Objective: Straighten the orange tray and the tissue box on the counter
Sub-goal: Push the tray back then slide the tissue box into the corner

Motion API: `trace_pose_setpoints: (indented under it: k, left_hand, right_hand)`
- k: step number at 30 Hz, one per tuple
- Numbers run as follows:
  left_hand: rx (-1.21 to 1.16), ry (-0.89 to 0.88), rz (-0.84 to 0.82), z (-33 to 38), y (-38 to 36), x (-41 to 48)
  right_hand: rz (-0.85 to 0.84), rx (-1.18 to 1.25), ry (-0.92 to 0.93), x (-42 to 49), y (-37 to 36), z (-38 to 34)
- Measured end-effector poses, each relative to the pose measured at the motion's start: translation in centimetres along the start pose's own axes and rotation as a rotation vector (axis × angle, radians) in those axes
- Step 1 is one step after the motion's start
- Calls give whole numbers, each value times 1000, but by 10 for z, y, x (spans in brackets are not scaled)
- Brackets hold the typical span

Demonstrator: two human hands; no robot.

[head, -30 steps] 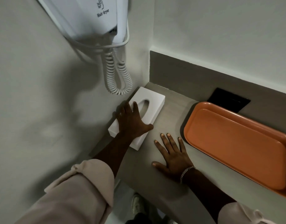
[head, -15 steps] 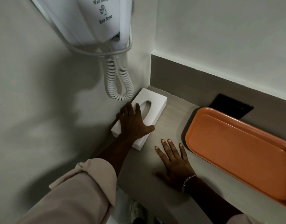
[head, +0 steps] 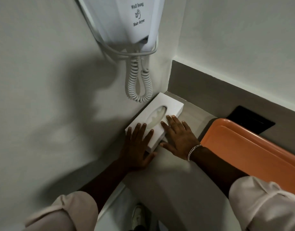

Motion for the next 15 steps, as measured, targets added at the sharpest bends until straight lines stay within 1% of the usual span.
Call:
trace_pose_setpoints:
  k: [2, 6, 15]
  left_hand:
    - [17, -4, -31, -2, -7, -3]
    - [53, -9, -74, -7, -15, -2]
    - [32, -48, -109, -23, -21, 23]
  right_hand:
    - [-47, -42, 12, 4, -13, -1]
    - [-39, -71, 5, 6, -23, 3]
    - [-79, -62, -34, 26, -20, 22]
Point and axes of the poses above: each hand's wrist, its own x-axis towards the middle knuckle, its own y-axis out of the back of the hand, z = x × y, the point moved 10 cm from there along x, towards the middle knuckle, and after that the axes turned 13 degrees about -y, right-handed, at the moved point
